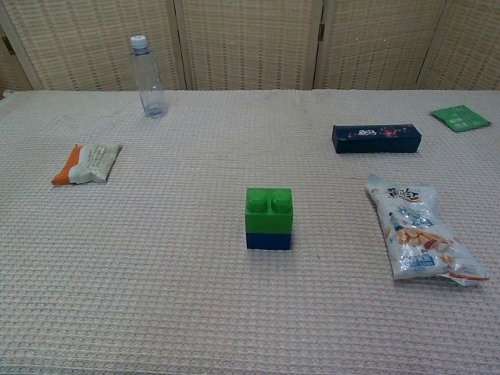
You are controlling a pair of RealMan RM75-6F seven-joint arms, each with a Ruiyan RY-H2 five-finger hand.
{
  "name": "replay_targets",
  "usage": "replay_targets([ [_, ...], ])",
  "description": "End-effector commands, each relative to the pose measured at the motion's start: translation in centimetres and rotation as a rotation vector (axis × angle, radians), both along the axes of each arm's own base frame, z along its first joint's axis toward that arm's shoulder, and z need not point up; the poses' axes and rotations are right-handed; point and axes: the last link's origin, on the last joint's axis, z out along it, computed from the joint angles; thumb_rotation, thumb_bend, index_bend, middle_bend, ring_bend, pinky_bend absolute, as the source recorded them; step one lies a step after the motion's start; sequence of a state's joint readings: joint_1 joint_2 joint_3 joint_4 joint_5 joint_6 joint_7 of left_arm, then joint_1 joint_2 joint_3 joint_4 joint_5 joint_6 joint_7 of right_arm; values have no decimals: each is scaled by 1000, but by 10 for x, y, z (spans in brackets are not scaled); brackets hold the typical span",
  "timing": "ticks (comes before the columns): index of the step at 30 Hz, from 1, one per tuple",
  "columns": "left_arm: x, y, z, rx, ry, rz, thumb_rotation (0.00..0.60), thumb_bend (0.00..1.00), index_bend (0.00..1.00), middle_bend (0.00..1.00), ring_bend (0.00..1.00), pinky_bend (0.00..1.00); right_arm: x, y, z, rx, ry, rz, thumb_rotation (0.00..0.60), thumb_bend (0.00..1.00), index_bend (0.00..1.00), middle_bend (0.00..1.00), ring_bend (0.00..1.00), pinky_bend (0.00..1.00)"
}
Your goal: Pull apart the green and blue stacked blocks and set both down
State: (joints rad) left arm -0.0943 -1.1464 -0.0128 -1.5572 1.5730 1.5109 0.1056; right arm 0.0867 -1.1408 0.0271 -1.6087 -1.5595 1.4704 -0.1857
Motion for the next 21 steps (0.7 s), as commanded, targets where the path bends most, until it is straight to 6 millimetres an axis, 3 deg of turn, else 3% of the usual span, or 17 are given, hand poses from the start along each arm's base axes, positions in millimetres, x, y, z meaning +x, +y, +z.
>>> replay_targets([
  [1,-1,0,-1,-6,2,4,600,267,0,0,0,0,1,0,-1,2,3,3,600,361,0,0,0,0],
  [9,9,5,-9,-40,-18,-47,600,267,0,0,0,0,-3,3,3,3,0,-2,600,361,0,0,0,0],
  [13,20,7,-26,-104,-72,-143,600,266,5,0,0,11,-5,6,5,-8,-2,-7,600,360,0,0,0,0],
  [16,33,16,-45,-165,-133,-239,600,264,71,79,23,66,-3,6,4,-7,-2,0,600,360,0,0,0,0],
  [21,50,36,-64,-285,-235,-236,600,266,100,165,64,96,-1,7,4,-12,-11,9,600,361,0,0,0,0],
])
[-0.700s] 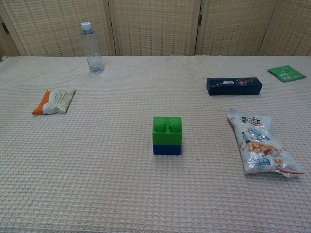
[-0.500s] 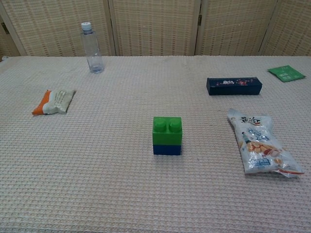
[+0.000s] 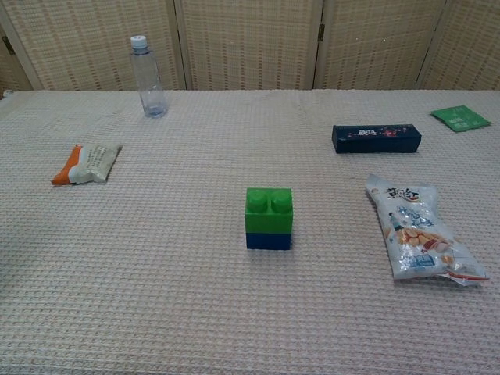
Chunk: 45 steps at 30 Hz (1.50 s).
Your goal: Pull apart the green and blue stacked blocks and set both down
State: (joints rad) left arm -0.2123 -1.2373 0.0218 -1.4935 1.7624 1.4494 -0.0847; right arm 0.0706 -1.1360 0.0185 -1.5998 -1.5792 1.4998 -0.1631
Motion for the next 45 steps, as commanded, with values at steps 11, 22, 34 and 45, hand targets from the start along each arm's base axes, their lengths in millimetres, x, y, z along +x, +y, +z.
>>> replay_targets([
  [11,60,40,-48,-132,-164,94,600,257,169,240,120,101,-5,-8,-1,3,-6,-33,600,360,0,0,0,0],
  [22,106,45,-94,-225,-253,95,600,252,184,279,149,77,-7,-14,1,14,-39,-39,600,361,0,0,0,0],
  [34,126,66,-134,-225,-225,112,600,235,163,279,124,59,-7,-13,6,25,-66,-22,600,360,0,0,0,0],
  [45,143,80,-164,-289,-242,130,600,234,163,279,124,51,-8,-15,5,34,-70,-32,600,361,0,0,0,0],
])
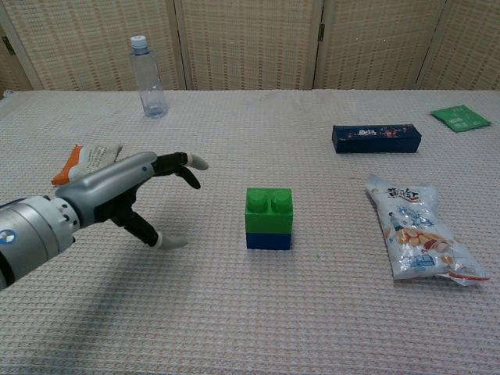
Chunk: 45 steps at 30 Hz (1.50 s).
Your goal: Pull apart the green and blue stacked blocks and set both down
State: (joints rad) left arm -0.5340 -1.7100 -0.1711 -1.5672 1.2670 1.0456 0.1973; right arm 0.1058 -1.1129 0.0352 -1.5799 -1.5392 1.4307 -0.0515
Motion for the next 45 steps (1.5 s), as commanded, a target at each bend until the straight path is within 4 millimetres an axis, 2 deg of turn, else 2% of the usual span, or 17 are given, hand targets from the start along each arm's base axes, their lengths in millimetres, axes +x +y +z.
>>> replay_targets([
  [1,6,6,-7,-17,-8,7,600,234,164,279,125,51,0,-1,0,2,-3,-2,600,361,0,0,0,0],
  [7,22,19,-20,-5,-12,-4,600,234,164,279,124,44,-2,-1,0,13,-8,-10,600,360,0,0,0,0],
  [23,57,29,-44,-100,-84,27,600,234,179,279,121,41,-5,-6,0,41,-24,-30,600,360,0,0,0,0],
  [30,62,32,-53,-82,-126,54,600,234,234,287,157,45,-7,-6,2,41,-30,-38,600,360,0,0,0,0],
  [40,63,38,-60,-28,-152,49,600,237,310,390,201,47,-8,-7,2,47,-32,-43,600,361,0,0,0,0],
  [45,63,37,-62,-26,-158,49,600,238,319,402,207,47,-7,-6,2,48,-33,-41,600,360,0,0,0,0],
])
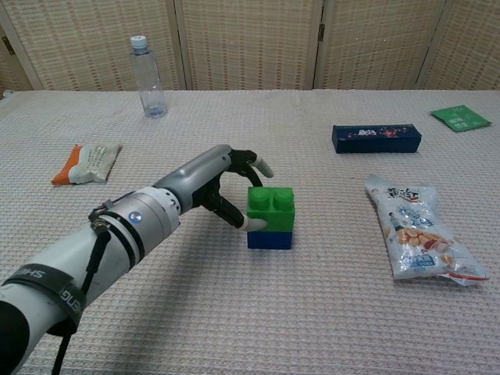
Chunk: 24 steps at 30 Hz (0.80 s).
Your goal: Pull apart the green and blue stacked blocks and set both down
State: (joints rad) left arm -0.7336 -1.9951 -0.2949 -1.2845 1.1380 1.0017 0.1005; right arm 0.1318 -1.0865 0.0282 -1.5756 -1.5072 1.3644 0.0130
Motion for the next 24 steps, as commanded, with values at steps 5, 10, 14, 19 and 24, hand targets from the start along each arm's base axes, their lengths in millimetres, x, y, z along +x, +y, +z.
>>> replay_targets([
  [5,-1,-1,-2,-8,-1,2,600,240,333,411,208,47,0,1,1,-1,-3,3,600,361,0,0,0,0],
  [10,-2,-1,-2,1,-11,14,600,249,388,478,238,51,0,1,1,-5,-4,2,600,361,0,0,0,0],
  [14,-2,-1,0,33,-39,22,600,296,499,608,291,68,0,1,0,1,-1,0,600,360,0,0,0,0],
  [19,-2,-1,2,76,-63,34,600,379,626,743,362,95,0,2,0,-1,-3,3,600,361,0,0,0,0],
  [24,-5,-3,7,103,-72,47,600,450,684,802,402,115,1,2,-1,7,0,8,600,361,0,0,0,0],
])
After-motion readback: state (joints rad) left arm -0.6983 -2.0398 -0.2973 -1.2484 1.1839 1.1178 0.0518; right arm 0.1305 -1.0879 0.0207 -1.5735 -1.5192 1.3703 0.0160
